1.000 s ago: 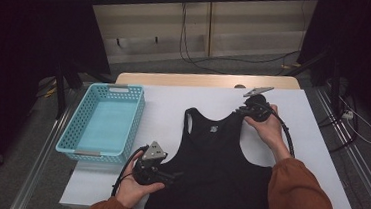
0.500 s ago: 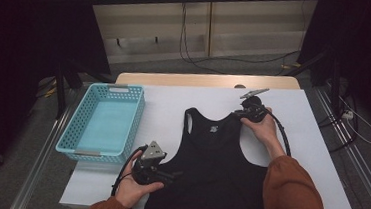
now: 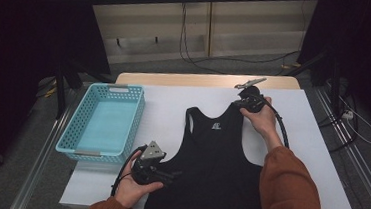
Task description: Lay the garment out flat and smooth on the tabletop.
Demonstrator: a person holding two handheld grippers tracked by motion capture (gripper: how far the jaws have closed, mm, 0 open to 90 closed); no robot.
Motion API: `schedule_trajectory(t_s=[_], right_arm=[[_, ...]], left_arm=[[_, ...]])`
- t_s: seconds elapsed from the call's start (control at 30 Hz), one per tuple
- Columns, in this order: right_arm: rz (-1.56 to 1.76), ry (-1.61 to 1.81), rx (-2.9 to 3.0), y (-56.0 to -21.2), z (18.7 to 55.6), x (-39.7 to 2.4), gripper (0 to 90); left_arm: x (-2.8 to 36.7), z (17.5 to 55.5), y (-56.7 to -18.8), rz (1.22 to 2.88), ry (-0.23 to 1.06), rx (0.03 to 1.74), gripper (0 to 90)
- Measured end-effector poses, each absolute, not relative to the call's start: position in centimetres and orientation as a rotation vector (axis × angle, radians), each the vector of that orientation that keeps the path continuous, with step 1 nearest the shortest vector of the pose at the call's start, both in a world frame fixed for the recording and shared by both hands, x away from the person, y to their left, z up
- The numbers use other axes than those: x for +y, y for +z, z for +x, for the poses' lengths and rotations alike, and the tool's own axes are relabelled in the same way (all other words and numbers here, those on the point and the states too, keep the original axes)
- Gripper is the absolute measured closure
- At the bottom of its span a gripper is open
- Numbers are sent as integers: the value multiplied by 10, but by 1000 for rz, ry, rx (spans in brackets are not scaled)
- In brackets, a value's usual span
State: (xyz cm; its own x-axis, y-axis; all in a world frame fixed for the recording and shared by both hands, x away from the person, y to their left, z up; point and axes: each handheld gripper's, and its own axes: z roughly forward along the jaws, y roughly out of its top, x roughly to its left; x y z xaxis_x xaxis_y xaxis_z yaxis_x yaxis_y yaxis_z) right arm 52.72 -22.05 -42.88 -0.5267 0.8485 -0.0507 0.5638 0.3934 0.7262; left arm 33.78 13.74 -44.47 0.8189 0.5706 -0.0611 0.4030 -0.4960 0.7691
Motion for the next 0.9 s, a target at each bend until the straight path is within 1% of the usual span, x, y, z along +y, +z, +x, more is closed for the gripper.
schedule_trajectory(t_s=[0.13, 0.27, 0.37, 0.4, 0.47, 0.57, 0.67, 0.73, 0.8, 0.9], right_arm=[[1204, 961, 2236, -424, 534, -209, 860], [1222, 952, 2244, -431, 538, -203, 846], [1250, 932, 2265, -442, 538, -204, 794], [1255, 939, 2263, -443, 537, -205, 762], [1266, 965, 2248, -442, 534, -209, 730], [1270, 1000, 2212, -438, 527, -217, 624], [1259, 1031, 2195, -434, 515, -223, 599], [1251, 1063, 2188, -431, 506, -226, 603], [1243, 1103, 2182, -428, 496, -227, 631], [1189, 1142, 2216, -425, 482, -214, 667]], left_arm=[[138, 338, -445, 2153, 249, 716, 137], [139, 337, -444, 2146, 251, 719, 137], [139, 337, -444, 2148, 251, 720, 137], [139, 337, -444, 2147, 253, 720, 137], [139, 337, -444, 2147, 255, 721, 137], [139, 337, -444, 2144, 257, 723, 137], [140, 338, -444, 2146, 270, 722, 137], [140, 338, -444, 2143, 272, 728, 137], [139, 339, -444, 2146, 271, 729, 137], [137, 338, -445, 2150, 278, 725, 140]])
